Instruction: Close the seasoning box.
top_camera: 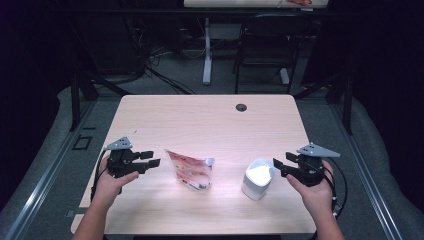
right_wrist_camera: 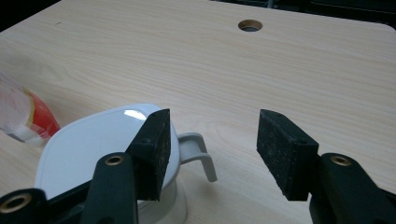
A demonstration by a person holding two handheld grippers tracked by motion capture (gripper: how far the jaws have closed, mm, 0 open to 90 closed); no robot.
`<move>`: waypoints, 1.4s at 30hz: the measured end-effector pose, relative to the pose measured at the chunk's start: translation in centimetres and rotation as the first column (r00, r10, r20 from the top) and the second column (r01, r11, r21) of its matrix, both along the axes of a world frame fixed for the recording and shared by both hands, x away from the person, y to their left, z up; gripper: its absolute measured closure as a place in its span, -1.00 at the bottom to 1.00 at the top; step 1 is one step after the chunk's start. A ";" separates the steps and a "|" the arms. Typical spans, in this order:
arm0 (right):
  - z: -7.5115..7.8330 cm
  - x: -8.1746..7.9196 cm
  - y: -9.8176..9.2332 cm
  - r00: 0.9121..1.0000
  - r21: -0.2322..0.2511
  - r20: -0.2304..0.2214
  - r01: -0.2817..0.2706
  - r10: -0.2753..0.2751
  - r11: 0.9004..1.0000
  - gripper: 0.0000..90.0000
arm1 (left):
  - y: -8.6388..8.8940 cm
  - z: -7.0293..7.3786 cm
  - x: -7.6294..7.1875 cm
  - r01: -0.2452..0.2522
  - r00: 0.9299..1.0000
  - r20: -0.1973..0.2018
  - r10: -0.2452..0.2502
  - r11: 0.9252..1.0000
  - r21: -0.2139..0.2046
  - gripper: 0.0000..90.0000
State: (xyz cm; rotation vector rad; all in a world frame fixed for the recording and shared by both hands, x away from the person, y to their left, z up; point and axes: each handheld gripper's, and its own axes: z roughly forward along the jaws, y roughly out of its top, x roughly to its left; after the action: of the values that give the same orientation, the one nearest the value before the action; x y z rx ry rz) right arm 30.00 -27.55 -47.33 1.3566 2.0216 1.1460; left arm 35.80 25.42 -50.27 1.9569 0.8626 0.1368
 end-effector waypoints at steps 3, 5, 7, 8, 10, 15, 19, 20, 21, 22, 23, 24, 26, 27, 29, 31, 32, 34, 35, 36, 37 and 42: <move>-0.3 -0.3 -0.6 0.999 0.021 -0.001 0.032 -0.032 0.999 -0.01 | 0.0 0.0 0.0 -0.004 1.000 0.000 0.004 1.000 0.000 0.06; -0.5 -0.5 -0.9 0.999 0.035 -0.003 0.047 -0.047 0.998 -0.01 | 0.1 0.0 0.0 -0.009 1.000 0.003 0.009 1.000 -0.001 0.06; -0.6 -0.7 -1.0 0.998 0.033 -0.004 0.055 -0.055 0.998 -0.01 | 0.1 -0.1 0.0 -0.009 1.000 0.003 0.009 1.000 -0.002 0.06; -0.8 -0.8 -1.0 0.998 0.037 -0.003 0.060 -0.059 0.998 -0.01 | 0.2 -0.1 0.0 -0.012 1.000 0.000 0.012 1.000 -0.001 0.06; -1.2 -1.1 -1.3 0.997 0.034 -0.002 0.080 -0.080 0.996 -0.01 | 0.2 -0.1 0.0 -0.014 1.000 0.001 0.014 1.000 -0.001 0.06; -1.8 -1.7 -1.5 0.994 0.035 0.007 0.113 -0.113 0.993 -0.01 | 0.3 -0.2 0.0 -0.014 1.000 0.003 0.014 1.000 0.000 0.06; -2.4 -2.0 -1.7 0.990 0.030 0.012 0.138 -0.138 0.990 -0.01 | 0.3 -0.2 0.0 -0.015 1.000 -0.001 0.015 1.000 0.000 0.06; -2.6 -2.0 -1.8 0.989 0.032 0.013 0.147 -0.147 0.989 -0.01 | 0.3 -0.2 0.0 -0.015 1.000 -0.001 0.015 1.000 0.000 0.06; -2.8 -2.1 -1.9 0.988 0.030 0.009 0.155 -0.156 0.987 -0.01 | 0.3 -0.2 0.0 -0.016 1.000 0.000 0.016 1.000 0.000 0.06; -3.0 -2.1 -2.0 0.987 0.029 0.005 0.160 -0.160 0.987 -0.01 | 0.2 -0.3 0.0 -0.016 1.000 -0.001 0.016 1.000 0.000 0.06; -3.3 -2.2 -2.1 0.987 0.028 -0.003 0.163 -0.163 0.986 -0.01 | 0.3 -0.3 0.0 -0.016 1.000 -0.001 0.016 1.000 0.000 0.06; -3.5 -2.2 -2.1 0.986 0.027 -0.006 0.168 -0.168 0.985 -0.01 | 0.2 -0.3 0.0 -0.017 1.000 -0.001 0.017 1.000 0.000 0.06; -3.9 -2.2 -2.3 0.985 0.019 -0.017 0.173 -0.172 0.985 -0.01 | 0.3 -0.3 0.0 -0.018 1.000 -0.003 0.018 1.000 0.004 0.06; -4.1 -2.2 -2.4 0.984 0.020 -0.022 0.177 -0.176 0.984 -0.01 | 0.3 -0.3 0.0 -0.018 1.000 -0.002 0.018 1.000 0.006 0.06; -4.6 -2.2 -2.5 0.984 0.026 -0.029 0.177 -0.176 0.984 -0.01 | 0.3 -0.4 0.0 -0.019 1.000 -0.003 0.019 1.000 0.008 0.06; -5.0 -2.2 -2.5 0.983 0.017 -0.037 0.181 -0.180 0.983 -0.01 | 0.2 -0.4 0.0 -0.021 1.000 -0.005 0.021 1.000 0.009 0.06; -5.2 -2.1 -2.5 0.983 0.019 -0.041 0.182 -0.181 0.983 -0.01 | 0.2 -0.4 0.0 -0.021 1.000 -0.005 0.021 1.000 0.010 0.06; -5.6 -2.1 -2.6 0.982 0.016 -0.049 0.181 -0.180 0.983 -0.01 | 0.2 -0.4 0.0 -0.018 1.000 -0.005 0.018 1.000 0.012 0.06; -5.8 -2.1 -2.6 0.982 0.013 -0.051 0.182 -0.181 0.983 -0.01 | 0.2 -0.4 0.0 -0.018 1.000 -0.005 0.018 1.000 0.012 0.06; -5.8 -2.1 -2.6 0.982 0.013 -0.051 0.182 -0.181 0.983 -0.01 | 0.2 -0.4 0.0 -0.018 1.000 -0.005 0.018 1.000 0.012 0.06; -6.1 -2.0 -2.6 0.982 0.005 -0.054 0.182 -0.181 0.983 -0.01 | 0.2 -0.4 0.0 -0.021 1.000 -0.004 0.021 1.000 0.008 0.06; -6.6 -1.9 -2.4 0.982 -0.008 -0.069 0.177 -0.177 0.984 -0.01 | 0.2 -0.5 0.1 -0.019 1.000 -0.002 0.019 1.000 0.013 0.06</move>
State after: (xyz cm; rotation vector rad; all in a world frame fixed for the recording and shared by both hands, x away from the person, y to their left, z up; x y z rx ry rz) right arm 28.11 -29.97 -53.95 1.5608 1.9036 1.0314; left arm 35.86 25.61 -50.72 1.9622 0.8841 0.1516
